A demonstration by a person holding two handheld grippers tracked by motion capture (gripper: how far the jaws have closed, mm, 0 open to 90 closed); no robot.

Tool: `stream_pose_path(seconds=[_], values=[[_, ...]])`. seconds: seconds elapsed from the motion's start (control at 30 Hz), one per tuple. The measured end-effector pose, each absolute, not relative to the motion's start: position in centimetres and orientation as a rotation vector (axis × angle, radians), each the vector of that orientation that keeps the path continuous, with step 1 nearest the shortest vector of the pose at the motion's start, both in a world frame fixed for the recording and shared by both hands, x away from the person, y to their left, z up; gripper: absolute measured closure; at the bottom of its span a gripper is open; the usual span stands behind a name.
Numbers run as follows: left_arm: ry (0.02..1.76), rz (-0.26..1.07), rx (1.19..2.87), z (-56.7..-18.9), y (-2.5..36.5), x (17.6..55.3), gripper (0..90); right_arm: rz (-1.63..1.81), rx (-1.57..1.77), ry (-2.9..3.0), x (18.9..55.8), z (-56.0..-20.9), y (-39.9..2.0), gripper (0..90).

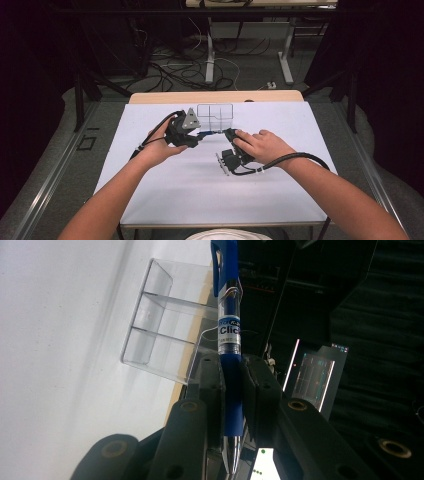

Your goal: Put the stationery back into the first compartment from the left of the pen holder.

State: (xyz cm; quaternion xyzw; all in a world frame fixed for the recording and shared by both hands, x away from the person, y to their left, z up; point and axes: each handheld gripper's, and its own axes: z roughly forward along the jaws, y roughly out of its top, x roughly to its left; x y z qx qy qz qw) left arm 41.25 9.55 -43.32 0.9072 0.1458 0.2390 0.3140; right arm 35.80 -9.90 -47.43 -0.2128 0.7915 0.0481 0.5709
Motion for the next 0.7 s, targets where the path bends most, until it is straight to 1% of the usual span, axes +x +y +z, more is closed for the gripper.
stream_pose_path(seconds=[0.37, 0.47, 0.7], values=[[0.289, 0.666, 2.467, -43.5, 7.4, 41.5, 49.5, 0.113, -0.505, 1.843, 35.7, -47.3, -9.7, 80.2], [0.251, 0.681, 2.497, -43.6, 6.7, 41.5, 53.0, 0.115, -0.503, 1.849, 35.6, -47.3, -9.6, 80.2], [0.206, 0.664, 2.53, -43.8, 5.4, 41.5, 58.8, 0.114, -0.512, 1.848, 35.5, -47.4, -9.4, 80.1]])
